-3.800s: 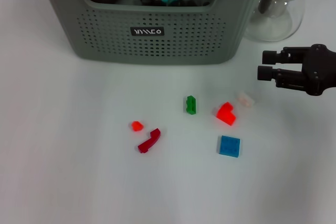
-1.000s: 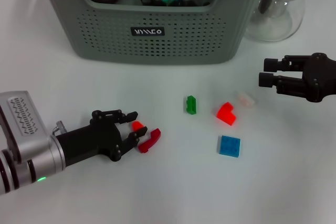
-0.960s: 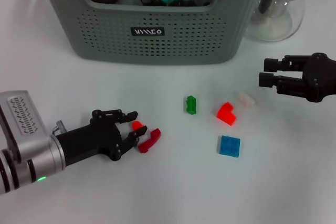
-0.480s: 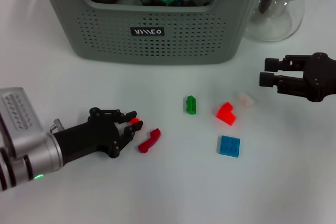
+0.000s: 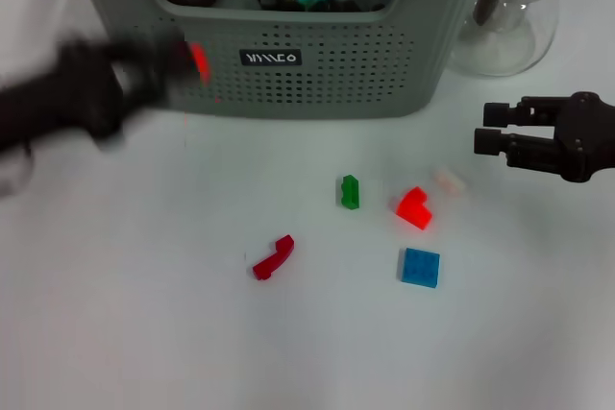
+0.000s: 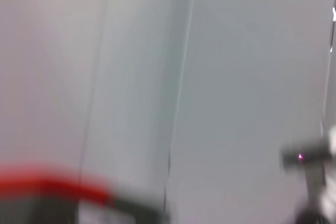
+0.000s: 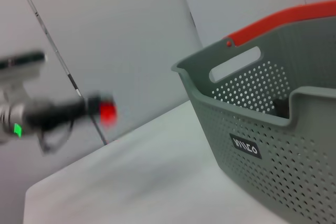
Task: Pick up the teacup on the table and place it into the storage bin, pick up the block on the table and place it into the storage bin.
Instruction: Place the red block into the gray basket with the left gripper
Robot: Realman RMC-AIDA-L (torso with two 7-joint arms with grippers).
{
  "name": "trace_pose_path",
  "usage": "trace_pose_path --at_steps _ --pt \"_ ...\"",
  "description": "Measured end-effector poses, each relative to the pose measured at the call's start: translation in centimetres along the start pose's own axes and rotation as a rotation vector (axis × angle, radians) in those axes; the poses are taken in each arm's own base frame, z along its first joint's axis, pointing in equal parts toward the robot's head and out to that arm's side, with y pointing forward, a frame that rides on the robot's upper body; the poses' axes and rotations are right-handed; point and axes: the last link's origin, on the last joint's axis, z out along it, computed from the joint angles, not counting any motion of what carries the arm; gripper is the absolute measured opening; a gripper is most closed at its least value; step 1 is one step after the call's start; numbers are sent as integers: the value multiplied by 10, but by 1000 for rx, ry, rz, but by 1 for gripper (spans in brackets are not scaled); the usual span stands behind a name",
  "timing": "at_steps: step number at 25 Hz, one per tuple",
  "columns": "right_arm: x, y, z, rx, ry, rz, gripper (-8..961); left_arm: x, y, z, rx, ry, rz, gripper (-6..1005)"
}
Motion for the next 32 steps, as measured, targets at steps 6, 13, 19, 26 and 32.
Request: trace_pose_path --at_steps 6,13,19,26,32 --pt "-3 0 2 -6 0 -7 499 98 -56 43 28 2 -4 191" --pt "-3 0 3 -8 0 -7 500 143 -106 155 214 -297 2 192" --pt "-3 0 4 -4 -4 -6 500 108 -112 222 385 -496 187 192" --pt "-4 -1 5 0 -3 -9 501 73 -113 252 498 -588 305 191" --pt "-3 -1 5 3 -3 -8 501 72 -113 257 490 -603 309 190"
